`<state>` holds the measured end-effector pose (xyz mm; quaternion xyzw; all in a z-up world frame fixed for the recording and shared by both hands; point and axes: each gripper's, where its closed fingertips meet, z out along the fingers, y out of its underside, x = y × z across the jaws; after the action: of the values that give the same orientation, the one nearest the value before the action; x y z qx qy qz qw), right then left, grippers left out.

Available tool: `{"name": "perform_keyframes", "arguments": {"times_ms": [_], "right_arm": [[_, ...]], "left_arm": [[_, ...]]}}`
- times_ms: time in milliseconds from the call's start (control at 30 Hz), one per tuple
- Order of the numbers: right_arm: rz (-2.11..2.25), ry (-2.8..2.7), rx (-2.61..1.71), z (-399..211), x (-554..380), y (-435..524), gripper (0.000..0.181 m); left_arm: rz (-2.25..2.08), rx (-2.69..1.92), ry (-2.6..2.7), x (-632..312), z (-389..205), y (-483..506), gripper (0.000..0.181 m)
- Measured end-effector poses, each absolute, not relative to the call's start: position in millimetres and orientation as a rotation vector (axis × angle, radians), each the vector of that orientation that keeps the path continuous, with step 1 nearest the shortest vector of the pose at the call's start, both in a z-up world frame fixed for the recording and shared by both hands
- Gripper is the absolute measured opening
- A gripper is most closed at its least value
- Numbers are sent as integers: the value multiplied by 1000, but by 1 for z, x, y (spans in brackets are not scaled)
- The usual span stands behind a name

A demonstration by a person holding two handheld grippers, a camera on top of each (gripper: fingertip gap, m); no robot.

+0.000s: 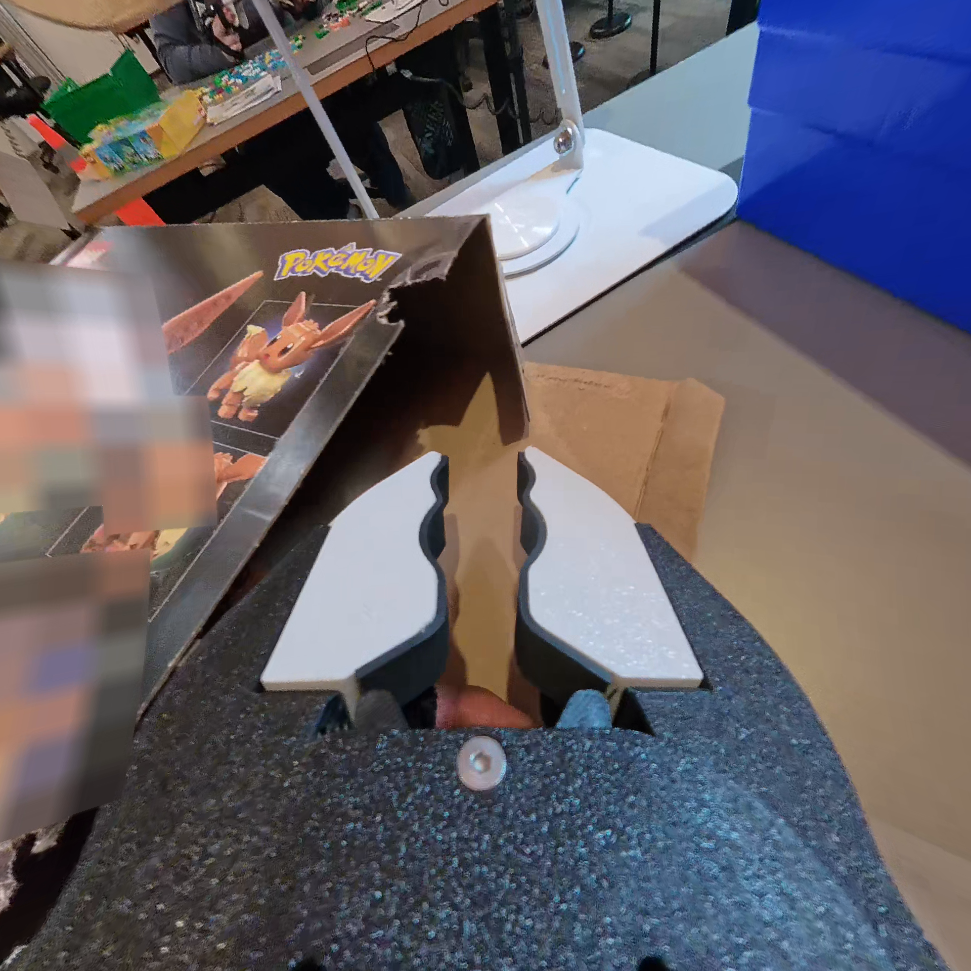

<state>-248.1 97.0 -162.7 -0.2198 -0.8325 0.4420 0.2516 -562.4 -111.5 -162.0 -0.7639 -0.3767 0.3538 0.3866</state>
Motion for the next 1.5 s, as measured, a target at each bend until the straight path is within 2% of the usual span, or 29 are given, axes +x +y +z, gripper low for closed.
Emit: {"name": "perform_keyframes", "arguments": {"times_ms": [467,800,1500], "right_arm": [[1031,-1933,-338,-142,-237,97,0],[875,-1870,-349,-146,-231,105,0],[768,-1862,-286,-153,-230,102,0]], "left_arm": [[935,-1984,-907,-557,-163,-105,30],[855,-1881,-995,-544,-157,-120,31],[839,-2078,-888,-520,-174,-109,32]]}}
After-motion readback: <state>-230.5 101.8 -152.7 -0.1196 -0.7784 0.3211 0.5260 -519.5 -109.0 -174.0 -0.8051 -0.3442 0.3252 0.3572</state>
